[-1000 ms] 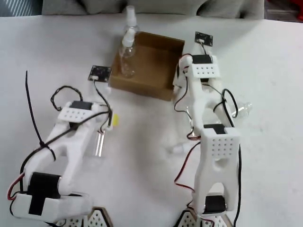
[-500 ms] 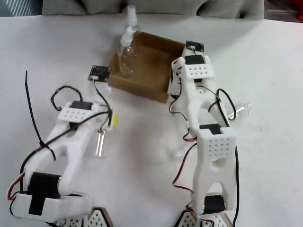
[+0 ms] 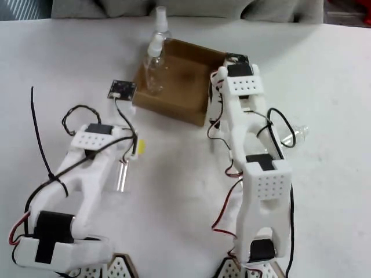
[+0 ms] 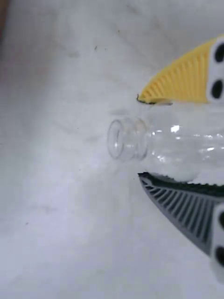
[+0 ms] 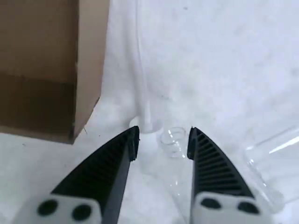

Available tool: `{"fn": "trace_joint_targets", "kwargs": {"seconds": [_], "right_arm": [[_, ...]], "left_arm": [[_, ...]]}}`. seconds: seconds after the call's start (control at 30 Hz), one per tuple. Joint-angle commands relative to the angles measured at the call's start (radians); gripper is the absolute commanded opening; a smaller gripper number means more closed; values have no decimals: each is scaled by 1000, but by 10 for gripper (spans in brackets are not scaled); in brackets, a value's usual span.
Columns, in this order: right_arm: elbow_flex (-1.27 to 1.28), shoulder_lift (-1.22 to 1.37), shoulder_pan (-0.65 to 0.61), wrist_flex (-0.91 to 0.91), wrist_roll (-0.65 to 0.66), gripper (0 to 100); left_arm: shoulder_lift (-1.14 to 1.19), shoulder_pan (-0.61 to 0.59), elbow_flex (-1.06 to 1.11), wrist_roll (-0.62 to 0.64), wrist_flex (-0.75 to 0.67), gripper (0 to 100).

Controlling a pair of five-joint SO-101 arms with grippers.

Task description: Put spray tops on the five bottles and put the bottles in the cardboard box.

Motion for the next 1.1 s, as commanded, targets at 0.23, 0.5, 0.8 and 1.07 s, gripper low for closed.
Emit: {"fn": "trace_joint_targets", "kwargs": {"seconds": [0.23, 0.5, 0.8, 1.07], "right_arm": [[419, -352, -21, -245, 43, 149], [608, -381, -68, -450, 120, 152], [566, -257, -71, -467, 181, 152], [546, -280, -108, -389, 181, 149]], "left_arm": [[-51, 12, -6, -11, -28, 54], [-51, 12, -3, -11, -28, 54], [-51, 12, -3, -11, -28, 54], [-51, 8, -3, -11, -23, 54]]}}
